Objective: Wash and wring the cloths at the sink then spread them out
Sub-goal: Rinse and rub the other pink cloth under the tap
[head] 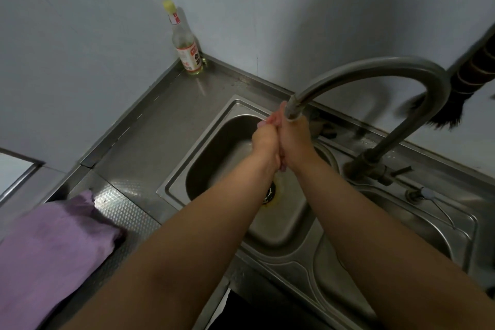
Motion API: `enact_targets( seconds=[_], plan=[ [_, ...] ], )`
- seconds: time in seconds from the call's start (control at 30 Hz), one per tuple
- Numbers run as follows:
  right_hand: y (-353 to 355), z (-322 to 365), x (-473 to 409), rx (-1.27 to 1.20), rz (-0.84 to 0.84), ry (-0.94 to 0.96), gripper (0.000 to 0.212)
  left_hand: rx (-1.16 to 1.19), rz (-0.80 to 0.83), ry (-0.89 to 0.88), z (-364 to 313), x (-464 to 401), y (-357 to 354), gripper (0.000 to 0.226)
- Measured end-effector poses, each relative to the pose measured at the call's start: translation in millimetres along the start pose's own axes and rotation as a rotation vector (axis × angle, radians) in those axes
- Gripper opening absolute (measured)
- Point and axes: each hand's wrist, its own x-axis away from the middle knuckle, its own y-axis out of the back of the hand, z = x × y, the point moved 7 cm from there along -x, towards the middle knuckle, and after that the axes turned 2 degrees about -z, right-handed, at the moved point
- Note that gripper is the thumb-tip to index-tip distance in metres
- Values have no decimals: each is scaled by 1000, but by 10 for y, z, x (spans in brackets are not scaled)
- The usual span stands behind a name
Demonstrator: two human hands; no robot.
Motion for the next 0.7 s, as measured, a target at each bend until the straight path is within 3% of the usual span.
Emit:
enact_targets(
  seconds=[0.2,0.37,0.47,0.6,0.7],
  plan=[
    [-59,-285,-107,-280,-61,-256,25,23,-71,-87,-22,0,43,10],
    [49,-207,-182,-224,-230,-161,27,50,-163,-97,18,-91,137,22],
    [64,-234,-201,-464,-300,-223,29,70,-167,-135,-16,-141,163,24],
    [15,-271,-230,-570,-288,-323,28,41,-153,-178,-95,-134,192,17],
    [-46,-193,-159,-756,-198,-380,29,12,-63,-180,-155,-117,183,24]
  ],
)
